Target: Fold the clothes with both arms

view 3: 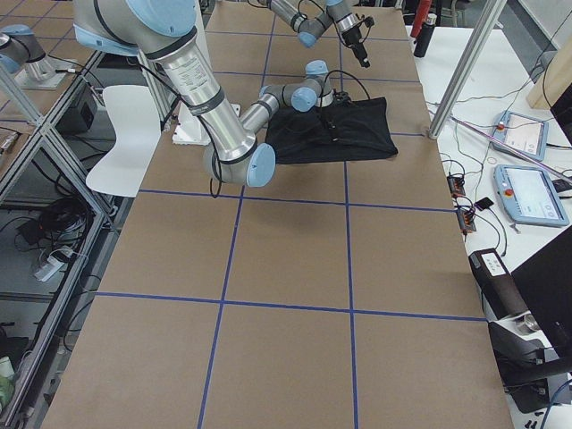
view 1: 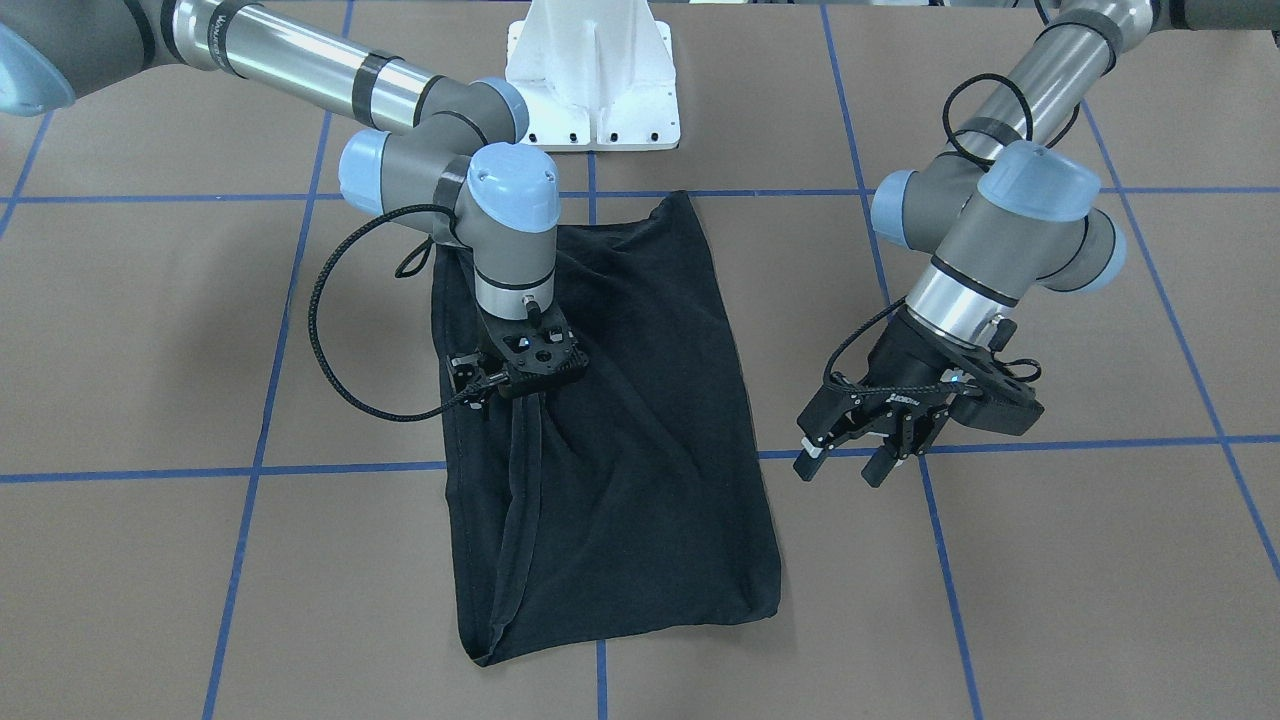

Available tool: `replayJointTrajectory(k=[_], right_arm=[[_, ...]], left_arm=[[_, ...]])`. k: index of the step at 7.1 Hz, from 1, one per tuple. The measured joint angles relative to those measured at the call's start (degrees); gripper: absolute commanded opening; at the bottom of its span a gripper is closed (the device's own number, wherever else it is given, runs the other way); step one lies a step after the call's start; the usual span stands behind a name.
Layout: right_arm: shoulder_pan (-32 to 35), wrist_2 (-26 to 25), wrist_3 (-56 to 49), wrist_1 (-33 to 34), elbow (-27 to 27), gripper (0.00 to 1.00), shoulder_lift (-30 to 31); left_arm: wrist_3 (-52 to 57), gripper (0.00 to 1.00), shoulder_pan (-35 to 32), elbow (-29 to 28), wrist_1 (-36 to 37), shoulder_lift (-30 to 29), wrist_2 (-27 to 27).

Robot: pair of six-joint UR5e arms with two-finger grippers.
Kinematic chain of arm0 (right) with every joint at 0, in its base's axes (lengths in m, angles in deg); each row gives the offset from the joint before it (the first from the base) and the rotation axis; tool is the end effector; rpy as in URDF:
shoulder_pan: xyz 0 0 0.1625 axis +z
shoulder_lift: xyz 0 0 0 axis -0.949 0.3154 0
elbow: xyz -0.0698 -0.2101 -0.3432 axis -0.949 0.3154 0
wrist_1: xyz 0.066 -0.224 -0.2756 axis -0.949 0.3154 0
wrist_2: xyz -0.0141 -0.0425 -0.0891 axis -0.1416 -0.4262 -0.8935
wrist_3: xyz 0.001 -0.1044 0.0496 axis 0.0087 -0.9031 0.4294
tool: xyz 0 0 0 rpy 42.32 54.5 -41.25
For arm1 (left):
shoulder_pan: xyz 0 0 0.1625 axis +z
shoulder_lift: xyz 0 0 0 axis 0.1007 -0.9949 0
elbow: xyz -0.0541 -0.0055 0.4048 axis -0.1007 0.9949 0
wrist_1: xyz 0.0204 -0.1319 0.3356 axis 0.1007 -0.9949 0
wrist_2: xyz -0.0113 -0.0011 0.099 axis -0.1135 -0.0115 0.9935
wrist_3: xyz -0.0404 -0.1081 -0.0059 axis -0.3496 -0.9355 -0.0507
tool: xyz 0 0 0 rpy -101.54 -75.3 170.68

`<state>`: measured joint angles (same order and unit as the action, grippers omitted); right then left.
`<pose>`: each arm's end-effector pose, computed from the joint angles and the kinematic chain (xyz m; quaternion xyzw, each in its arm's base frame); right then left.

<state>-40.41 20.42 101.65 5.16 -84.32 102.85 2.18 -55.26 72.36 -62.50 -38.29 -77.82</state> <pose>-0.5376 -0.4736 0.2796 0.1856 -0.2848 -0.1173 0.9331 0.3437 -0.5636 0.3181 0.2243 0.5808 -0.1859 0.7601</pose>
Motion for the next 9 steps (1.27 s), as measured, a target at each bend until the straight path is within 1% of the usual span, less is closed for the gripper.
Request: replayJointTrajectory(k=[2, 4, 7, 9], right_arm=[[-0.03, 0.35, -0.06, 1.09, -0.91, 0.78, 1.16], [-0.04, 0.32, 0.01, 0.93, -1.09, 0.86, 0.76], [-0.31, -0.09, 0.27, -1.96, 0.02, 0.86, -0.02], [-0.71, -0.3, 0.32, -2.47, 1.06, 0.87, -0.1]], left_arm=[[0.0, 1.0, 0.0, -0.05, -0.01, -0.08, 0.0], [0.0, 1.0, 0.0, -0.14, -0.01, -0.06, 0.0], [0.0, 1.0, 0.0, -0.16, -0.01, -0.03, 0.0], [-0.06, 1.0, 0.0, -0.08, -0.01, -0.06, 0.0]])
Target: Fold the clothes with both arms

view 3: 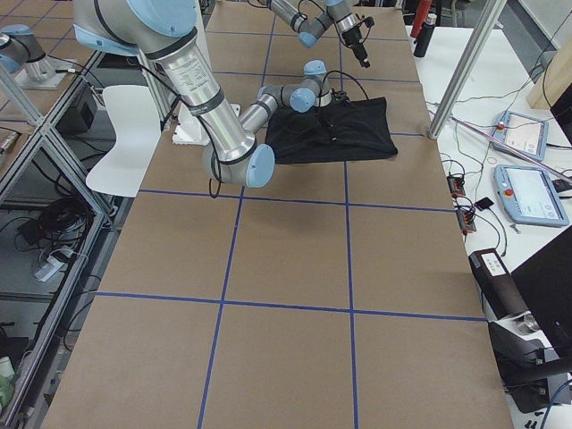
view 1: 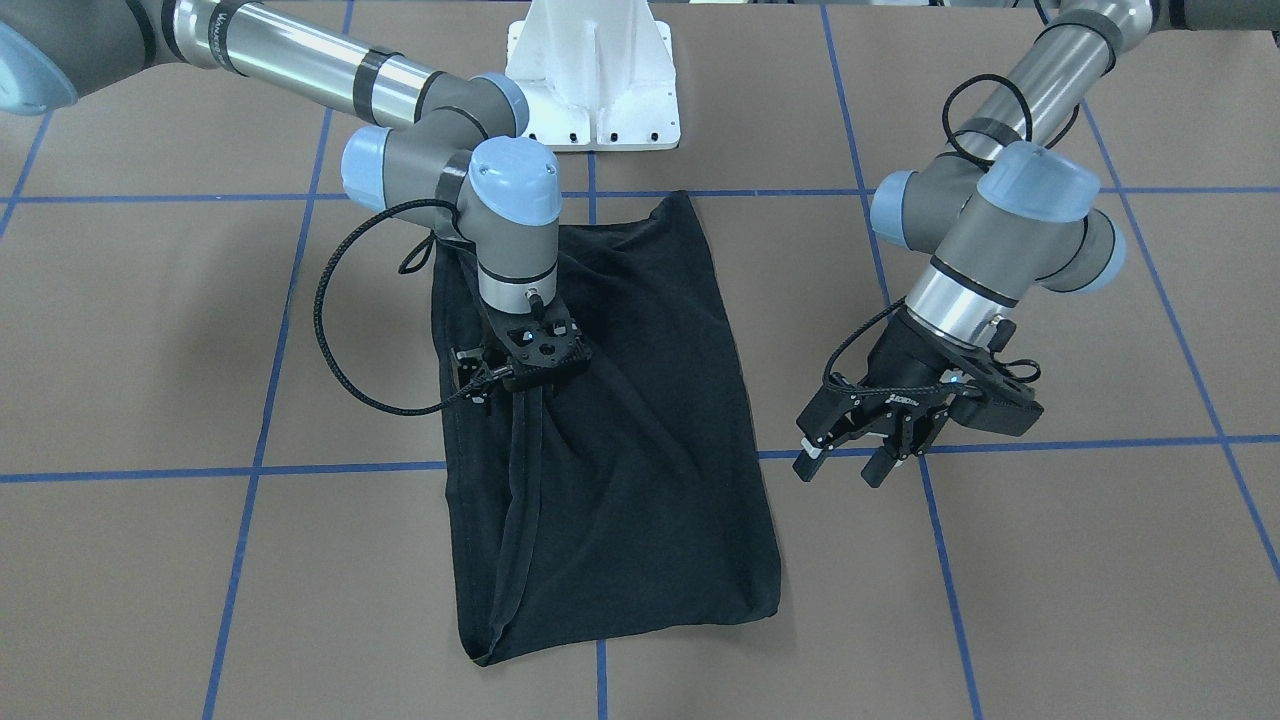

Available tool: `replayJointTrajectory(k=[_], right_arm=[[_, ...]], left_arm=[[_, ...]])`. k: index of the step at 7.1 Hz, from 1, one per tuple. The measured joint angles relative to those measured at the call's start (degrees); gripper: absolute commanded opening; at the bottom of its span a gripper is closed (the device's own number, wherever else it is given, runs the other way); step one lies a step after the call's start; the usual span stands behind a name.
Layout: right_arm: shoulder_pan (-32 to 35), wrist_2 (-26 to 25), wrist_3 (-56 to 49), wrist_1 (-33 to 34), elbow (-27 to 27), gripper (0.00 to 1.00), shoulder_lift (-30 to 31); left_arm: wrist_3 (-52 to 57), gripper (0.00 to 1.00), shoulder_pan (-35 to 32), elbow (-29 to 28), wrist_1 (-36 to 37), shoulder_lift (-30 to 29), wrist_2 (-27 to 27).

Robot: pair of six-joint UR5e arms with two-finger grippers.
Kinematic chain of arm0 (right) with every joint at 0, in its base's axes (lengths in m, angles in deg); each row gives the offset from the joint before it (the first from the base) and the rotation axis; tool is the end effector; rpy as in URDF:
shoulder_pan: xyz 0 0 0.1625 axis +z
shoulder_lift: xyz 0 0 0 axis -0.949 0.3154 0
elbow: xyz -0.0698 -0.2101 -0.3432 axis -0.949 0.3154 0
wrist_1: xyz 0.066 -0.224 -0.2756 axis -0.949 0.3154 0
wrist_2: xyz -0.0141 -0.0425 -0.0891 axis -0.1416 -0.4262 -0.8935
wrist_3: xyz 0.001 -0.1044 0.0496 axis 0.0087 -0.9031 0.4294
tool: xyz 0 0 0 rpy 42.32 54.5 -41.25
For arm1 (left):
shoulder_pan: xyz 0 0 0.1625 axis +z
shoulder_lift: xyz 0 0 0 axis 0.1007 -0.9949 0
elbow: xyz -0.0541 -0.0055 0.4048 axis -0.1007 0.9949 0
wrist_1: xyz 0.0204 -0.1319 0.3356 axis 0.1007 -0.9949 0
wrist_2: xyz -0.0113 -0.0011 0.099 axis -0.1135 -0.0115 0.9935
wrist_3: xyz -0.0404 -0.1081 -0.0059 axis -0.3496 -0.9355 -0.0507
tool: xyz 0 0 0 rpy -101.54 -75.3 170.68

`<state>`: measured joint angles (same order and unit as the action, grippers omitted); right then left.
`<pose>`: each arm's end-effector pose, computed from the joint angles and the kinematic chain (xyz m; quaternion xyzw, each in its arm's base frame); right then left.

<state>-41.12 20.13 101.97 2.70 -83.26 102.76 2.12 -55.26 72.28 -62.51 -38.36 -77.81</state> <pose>-0.5470 -0.4696 0.2798 0.1924 -0.2947 -0.1194 0.9284 0.3440 -0.5639 0.3179 0.2240 0.5809 -0.1864 0.7600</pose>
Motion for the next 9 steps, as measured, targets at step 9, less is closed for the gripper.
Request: replayJointTrajectory(k=[9], right_arm=[[1.19, 1.98, -2.36, 0.21, -1.02, 0.71, 1.95]], left_arm=[[-0.12, 1.0, 0.0, -0.01, 0.0, -0.14, 0.0]])
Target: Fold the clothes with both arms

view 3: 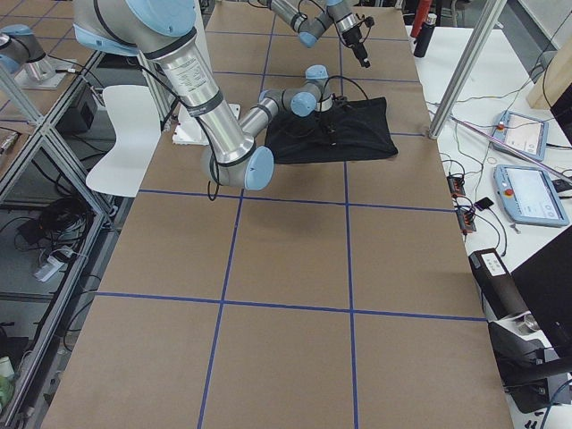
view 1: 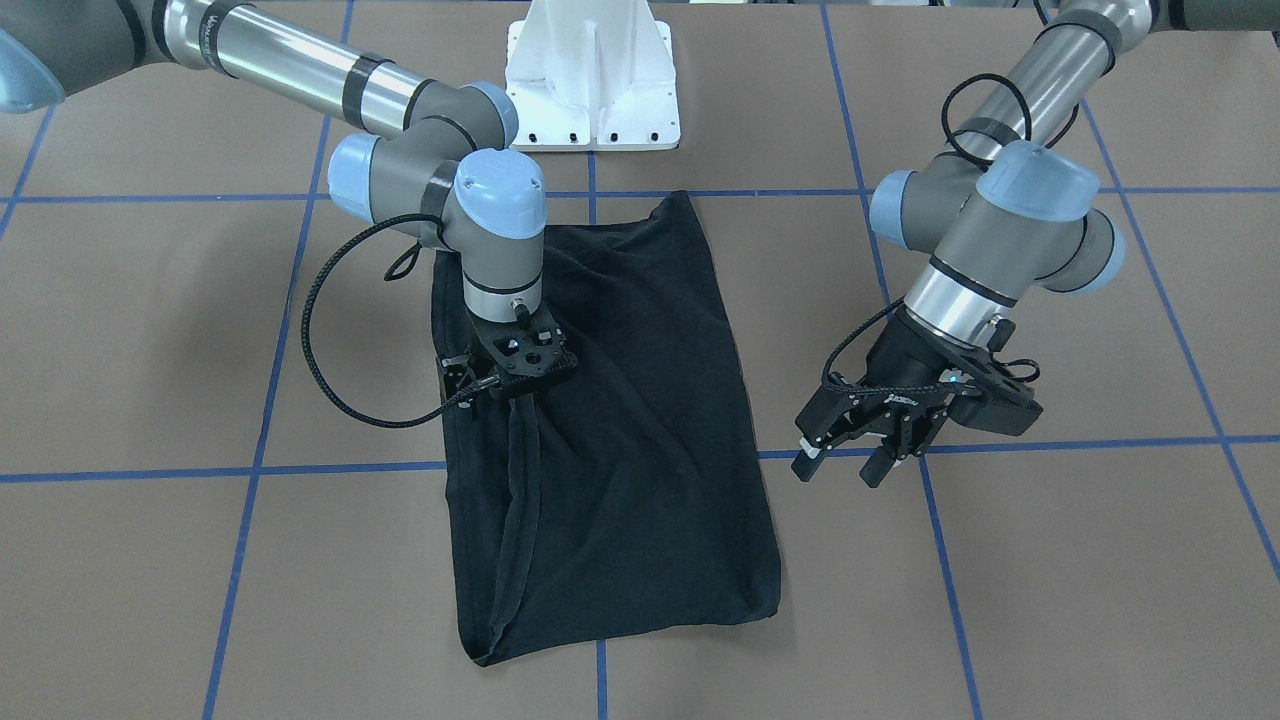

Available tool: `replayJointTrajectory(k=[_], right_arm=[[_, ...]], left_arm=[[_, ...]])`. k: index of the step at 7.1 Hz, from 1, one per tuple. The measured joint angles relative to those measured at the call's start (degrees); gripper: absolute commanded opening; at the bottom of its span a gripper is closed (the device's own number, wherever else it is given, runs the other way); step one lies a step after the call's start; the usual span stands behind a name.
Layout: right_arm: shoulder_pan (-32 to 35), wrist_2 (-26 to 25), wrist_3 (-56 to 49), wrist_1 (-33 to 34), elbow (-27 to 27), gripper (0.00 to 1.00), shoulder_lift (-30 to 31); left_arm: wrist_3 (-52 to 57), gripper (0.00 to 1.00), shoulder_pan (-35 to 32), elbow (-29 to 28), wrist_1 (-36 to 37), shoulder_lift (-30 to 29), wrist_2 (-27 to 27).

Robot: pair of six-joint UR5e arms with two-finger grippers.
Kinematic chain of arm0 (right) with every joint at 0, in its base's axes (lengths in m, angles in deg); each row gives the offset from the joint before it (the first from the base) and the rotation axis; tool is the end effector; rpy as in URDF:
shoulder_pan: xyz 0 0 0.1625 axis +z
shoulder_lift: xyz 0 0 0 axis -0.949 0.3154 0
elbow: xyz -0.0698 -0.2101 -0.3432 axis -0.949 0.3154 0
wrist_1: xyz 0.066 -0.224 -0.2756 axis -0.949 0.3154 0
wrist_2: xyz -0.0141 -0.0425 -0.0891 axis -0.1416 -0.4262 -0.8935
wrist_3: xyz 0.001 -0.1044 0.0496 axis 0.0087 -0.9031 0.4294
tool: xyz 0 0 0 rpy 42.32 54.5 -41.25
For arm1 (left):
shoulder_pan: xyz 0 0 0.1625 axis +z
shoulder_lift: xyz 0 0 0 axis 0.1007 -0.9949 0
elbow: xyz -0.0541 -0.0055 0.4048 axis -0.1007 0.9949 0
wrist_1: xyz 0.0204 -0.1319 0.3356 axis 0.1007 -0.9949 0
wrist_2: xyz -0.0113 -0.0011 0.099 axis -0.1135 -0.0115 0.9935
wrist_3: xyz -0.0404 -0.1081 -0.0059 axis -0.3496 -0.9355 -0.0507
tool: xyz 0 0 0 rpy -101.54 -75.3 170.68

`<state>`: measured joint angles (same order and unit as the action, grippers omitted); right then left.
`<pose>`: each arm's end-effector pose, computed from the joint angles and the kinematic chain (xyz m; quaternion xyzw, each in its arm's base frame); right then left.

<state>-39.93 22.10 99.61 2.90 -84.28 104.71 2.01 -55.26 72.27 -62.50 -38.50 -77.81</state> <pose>-0.5327 -0.4735 0.2966 0.1829 -0.2915 -0.1348 0.9292 0.3443 -0.5642 0.3164 0.2240 0.5818 -0.1868 0.7592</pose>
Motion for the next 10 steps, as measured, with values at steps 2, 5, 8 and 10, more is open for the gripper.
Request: replayJointTrajectory(k=[2, 5, 8, 10], right_arm=[[0.42, 0.63, -0.05, 0.05, -1.76, 0.63, 1.61], [0.48, 0.76, -0.09, -0.07, -2.21, 0.23, 1.81], [0.48, 0.86, -0.05, -0.29, -2.32, 0.07, 1.39], [0.48, 0.83, -0.05, -0.3, -2.32, 0.0, 1.28]], left_arm=[[0.0, 1.0, 0.06, -0.22, 0.0, 0.01, 0.0], [0.0, 1.0, 0.09, -0.61, 0.0, -0.08, 0.0], [0.0, 1.0, 0.16, -0.82, 0.0, -0.06, 0.0], [0.0, 1.0, 0.23, -1.14, 0.0, -0.13, 0.0]])
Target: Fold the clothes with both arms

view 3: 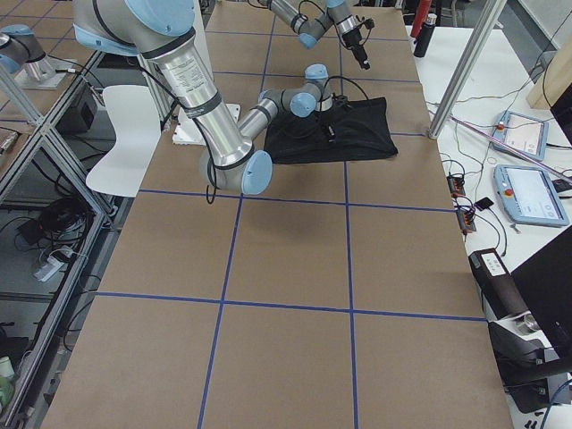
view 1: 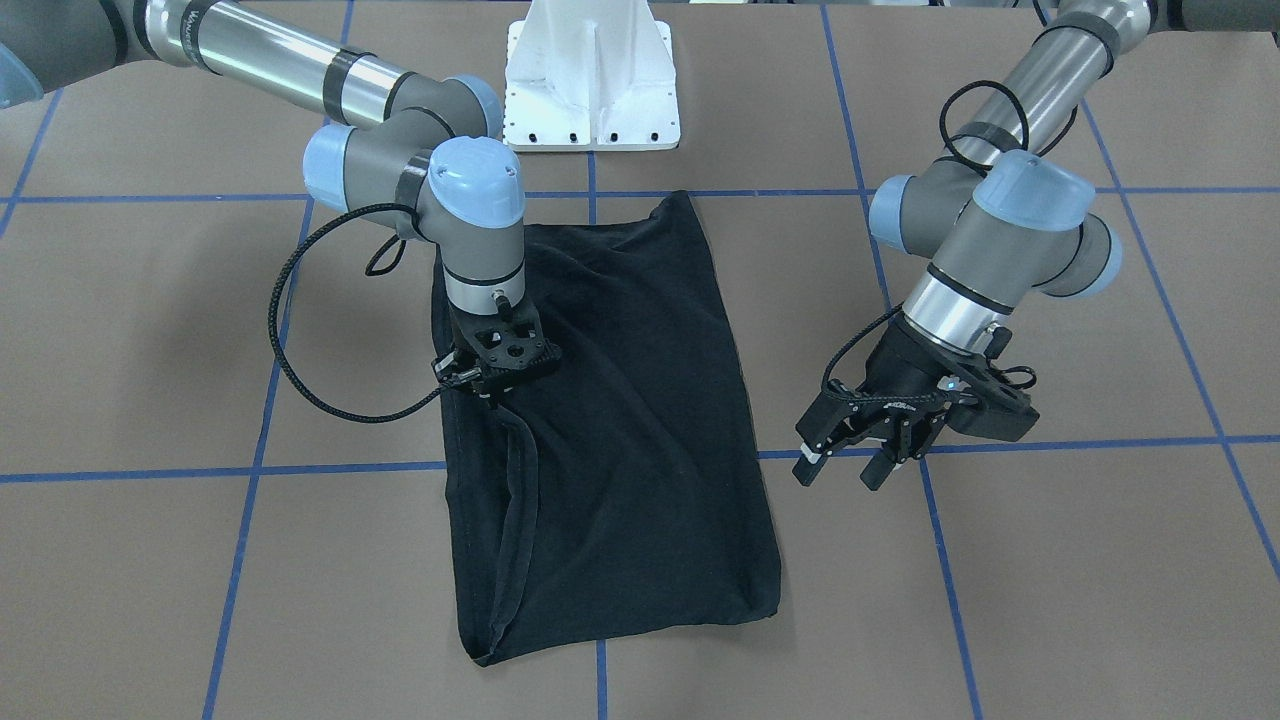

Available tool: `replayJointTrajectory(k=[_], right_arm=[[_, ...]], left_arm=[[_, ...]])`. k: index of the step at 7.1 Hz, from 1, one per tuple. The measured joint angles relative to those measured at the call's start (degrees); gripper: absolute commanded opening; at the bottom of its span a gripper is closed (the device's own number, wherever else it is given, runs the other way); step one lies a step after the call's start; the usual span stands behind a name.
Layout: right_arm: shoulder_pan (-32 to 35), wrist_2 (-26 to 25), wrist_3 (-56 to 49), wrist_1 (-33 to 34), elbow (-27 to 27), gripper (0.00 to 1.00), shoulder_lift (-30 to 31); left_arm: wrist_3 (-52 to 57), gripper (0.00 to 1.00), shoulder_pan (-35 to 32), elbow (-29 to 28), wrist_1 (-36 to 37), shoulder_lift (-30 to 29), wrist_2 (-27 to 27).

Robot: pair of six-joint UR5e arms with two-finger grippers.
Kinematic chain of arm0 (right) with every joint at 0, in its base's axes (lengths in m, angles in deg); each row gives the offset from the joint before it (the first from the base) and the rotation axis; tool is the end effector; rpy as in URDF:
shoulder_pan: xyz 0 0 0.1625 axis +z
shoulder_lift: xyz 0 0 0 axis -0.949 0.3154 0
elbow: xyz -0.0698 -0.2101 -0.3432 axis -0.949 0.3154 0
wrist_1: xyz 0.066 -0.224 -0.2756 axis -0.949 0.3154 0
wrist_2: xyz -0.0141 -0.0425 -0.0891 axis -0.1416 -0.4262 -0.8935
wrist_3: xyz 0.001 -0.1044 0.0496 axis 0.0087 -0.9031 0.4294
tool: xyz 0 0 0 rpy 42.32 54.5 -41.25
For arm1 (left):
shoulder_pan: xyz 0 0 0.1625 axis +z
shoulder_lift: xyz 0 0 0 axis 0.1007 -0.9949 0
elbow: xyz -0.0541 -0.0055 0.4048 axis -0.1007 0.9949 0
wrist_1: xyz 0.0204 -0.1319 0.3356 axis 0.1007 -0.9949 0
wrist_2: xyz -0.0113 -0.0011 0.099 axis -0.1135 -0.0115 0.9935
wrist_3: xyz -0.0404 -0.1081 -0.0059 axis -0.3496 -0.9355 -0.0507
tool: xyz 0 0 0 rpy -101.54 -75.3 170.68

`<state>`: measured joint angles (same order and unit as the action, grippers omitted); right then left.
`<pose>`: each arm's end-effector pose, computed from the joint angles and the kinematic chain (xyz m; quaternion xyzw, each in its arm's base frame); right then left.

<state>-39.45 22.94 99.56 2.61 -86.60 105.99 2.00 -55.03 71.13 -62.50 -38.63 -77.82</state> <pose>-0.5212 -0.4713 0.2941 0.1859 -0.3032 -0.1339 0.9250 0.3493 -0.5660 0.3237 0.2187 0.5767 -0.1879 0.7644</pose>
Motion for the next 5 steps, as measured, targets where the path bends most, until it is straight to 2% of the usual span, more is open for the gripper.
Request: replayJointTrajectory(k=[3, 5], right_arm=[[0.38, 0.22, 0.0, -0.14, -0.02, 0.0, 0.4], [1.43, 1.71, 0.0, -0.25, -1.66, 0.0, 2.83]], left_arm=[[0.0, 1.0, 0.03, -0.09, 0.0, -0.17, 0.06], [0.0, 1.0, 0.03, -0.15, 0.0, -0.27, 0.05]])
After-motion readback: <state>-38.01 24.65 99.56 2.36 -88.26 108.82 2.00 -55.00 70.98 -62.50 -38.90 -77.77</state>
